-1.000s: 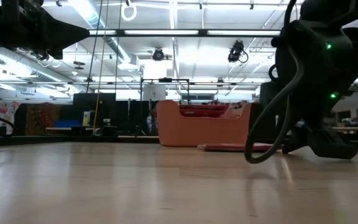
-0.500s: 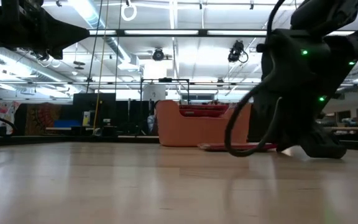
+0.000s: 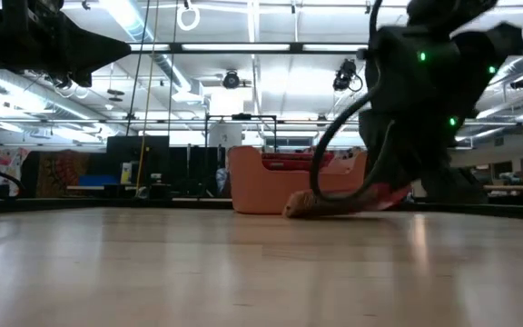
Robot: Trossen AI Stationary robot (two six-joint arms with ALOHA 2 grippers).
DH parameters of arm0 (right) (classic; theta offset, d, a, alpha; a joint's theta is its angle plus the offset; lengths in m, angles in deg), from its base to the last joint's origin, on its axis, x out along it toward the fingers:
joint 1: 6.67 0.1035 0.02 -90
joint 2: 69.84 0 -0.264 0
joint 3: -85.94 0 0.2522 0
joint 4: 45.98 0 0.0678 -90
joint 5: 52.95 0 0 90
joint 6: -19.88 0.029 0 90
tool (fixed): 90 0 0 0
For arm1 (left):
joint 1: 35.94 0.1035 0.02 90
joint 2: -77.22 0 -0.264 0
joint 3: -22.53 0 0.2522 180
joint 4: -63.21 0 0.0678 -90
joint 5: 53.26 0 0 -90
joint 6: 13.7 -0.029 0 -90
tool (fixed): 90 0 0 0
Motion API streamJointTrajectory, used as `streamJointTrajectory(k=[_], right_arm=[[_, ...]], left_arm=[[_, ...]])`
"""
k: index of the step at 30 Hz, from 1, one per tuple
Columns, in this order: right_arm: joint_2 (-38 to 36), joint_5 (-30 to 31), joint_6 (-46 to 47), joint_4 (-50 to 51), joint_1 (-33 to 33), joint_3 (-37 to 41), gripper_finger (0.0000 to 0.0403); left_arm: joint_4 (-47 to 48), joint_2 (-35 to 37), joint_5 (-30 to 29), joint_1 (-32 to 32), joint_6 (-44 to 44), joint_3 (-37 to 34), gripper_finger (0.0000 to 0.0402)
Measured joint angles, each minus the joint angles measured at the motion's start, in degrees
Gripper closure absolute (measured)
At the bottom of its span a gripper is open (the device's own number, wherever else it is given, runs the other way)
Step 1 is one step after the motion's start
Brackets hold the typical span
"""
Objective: Sort popcorn bags into baskets
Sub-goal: Stack the popcorn bag on top of the stacked popcorn bag into the bin
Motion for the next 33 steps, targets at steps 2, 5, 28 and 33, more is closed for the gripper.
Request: streamJointTrajectory(k=[2,5,28,33], right_arm=[[-1.0,1.82,0.0,3.51,0.04,-1.68,0.0397],[-2.82,5.51,0.01,9.48,0.04,-4.69,0.0396],[-10.97,18.04,-14.33,17.26,-10.11,-22.87,0.0402],[-11.02,19.25,-21.78,16.28,-13.65,-29.46,0.0402]], left_arm=[[0.06,-0.01,0.0,0.01,0.0,0.0,0.0383],[0.06,-0.01,0.0,-0.01,0.0,0.0,0.0383],[0.05,0.0,0.0,-0.01,0.03,0.0,0.0383],[0.03,0.01,0.0,0.01,0.02,0.0,0.0383]])
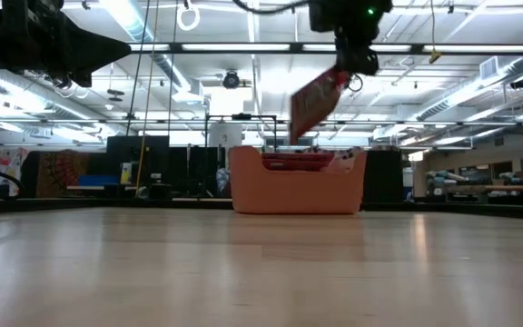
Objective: Sort popcorn bags into baskets
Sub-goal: Stack the popcorn bag on top of the stacked popcorn bag into the bin
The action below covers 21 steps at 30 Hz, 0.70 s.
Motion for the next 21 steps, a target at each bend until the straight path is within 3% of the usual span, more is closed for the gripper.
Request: streamJointTrajectory(k=[6,12,21], right_arm=[[-0.02,-1.17,-8.36,-6.88,-5.14,-5.41,0.0402],[0.22,-8.83,-15.27,-17.05,-10.99,-6.07,0.0402],[0.76,-23.25,-16.81,-26.55,-21.08,-3.48,0.04]], left_arm=[[0.0,-0.02,0.0,0.0,0.0,0.0,0.0383],[0.0,-0.01,0.0,-0.01,0.0,0.0,0.0383],[0.0,-0.01,0.0,-0.02,0.0,0.0,0.0383]])
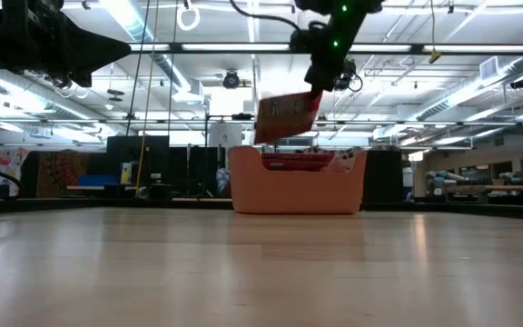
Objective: Sort popcorn bags into baskets
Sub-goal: Stack the popcorn bag on top of the stacked popcorn bag into the bin, then return to Home Position
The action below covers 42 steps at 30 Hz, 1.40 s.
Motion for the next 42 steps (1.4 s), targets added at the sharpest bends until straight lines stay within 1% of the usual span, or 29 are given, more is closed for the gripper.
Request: streamJointTrajectory(k=[3,6,9,11,14,18,22,25,27,30,32,35,39,42], right_arm=[[-0.02,-5.76,0.59,-1.14,-3.02,1.72,0.04],[0.0,-10.83,3.11,-0.79,-5.5,3.34,0.0396],[-0.02,-15.54,5.05,-0.61,-7.14,5.13,0.0379],[0.0,-16.43,6.67,0.51,-7.72,5.54,0.036],[-0.02,-16.11,8.59,1.78,-7.94,5.52,0.0328],[-0.1,-15.65,12.21,6.58,-7.18,3.88,0.0299],[-0.13,-17.16,16.57,12.55,-6.65,2.3,0.029],[-0.15,-22.27,20.34,18.94,-6.59,1.07,0.0291],[-0.3,-24.73,22.51,22.64,-6.14,1.0,0.0293],[-1.18,-25.11,24.19,25.94,-4.84,1.17,0.0298],[-2.92,-25.38,25.08,24.76,-4.39,3.05,0.0302],[-7.68,-26.5,26.74,20.88,-4.04,8.77,0.0307],[-17.06,-28.23,29.36,10.77,-2.85,21.65,0.0311],[-23.92,-30.66,32.86,5.38,-1.74,30.66,0.0312]], left_arm=[[0.02,0.01,0.0,0.02,0.0,0.0,0.0383],[0.08,0.01,0.0,0.02,-0.01,0.0,0.0383],[0.11,0.01,-0.02,0.01,0.0,0.0,0.0383],[0.11,0.01,-0.02,0.02,-0.02,0.0,0.0383],[0.11,0.0,-0.02,0.0,-0.02,0.0,0.0383],[0.11,0.01,-0.02,0.0,-0.02,0.0,0.0383],[0.23,0.01,-0.02,0.02,0.0,0.0,0.0383],[0.33,0.01,-0.02,0.02,1.39,0.0,0.0383],[0.42,0.01,-0.01,0.02,5.96,0.0,0.0383],[0.48,0.04,-0.02,0.0,13.69,0.03,0.0383],[1.39,0.1,0.03,-0.07,13.58,0.65,0.0384],[2.68,0.44,0.29,-0.64,12.7,0.86,0.0384],[2.43,1.41,0.9,-1.31,12.66,0.85,0.0384],[2.49,1.95,3.07,-1.31,11.55,0.85,0.0384]])
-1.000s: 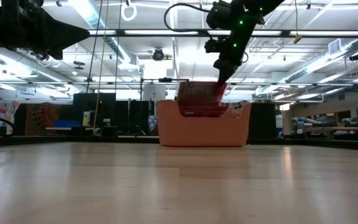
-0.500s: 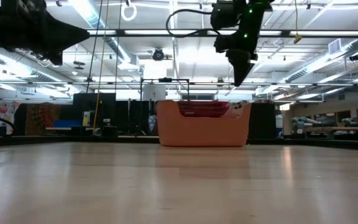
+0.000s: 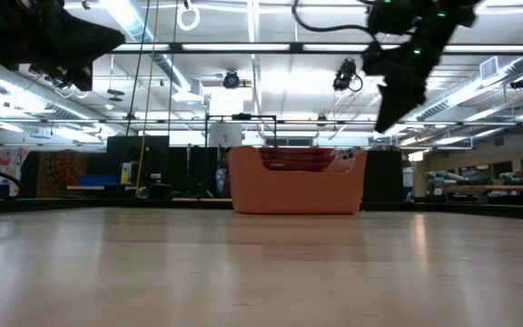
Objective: Sort popcorn bags into baskets
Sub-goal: Return to Home Position
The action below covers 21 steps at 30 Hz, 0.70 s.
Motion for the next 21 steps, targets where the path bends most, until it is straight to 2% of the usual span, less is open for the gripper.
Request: streamJointTrajectory(k=[8,14,21], right_arm=[[-17.59,-3.31,9.62,-11.55,5.09,17.96,0.0312],[-28.63,-5.47,14.19,-30.12,7.76,31.29,0.0312],[-35.52,-9.67,14.94,-51.07,8.2,43.66,0.0312]], left_arm=[[-0.97,0.05,1.71,0.93,-0.62,-0.02,0.0384],[-0.13,-0.08,0.41,1.44,-4.68,-0.02,0.0384],[0.89,-0.08,0.4,1.44,-5.18,-0.04,0.0384]])
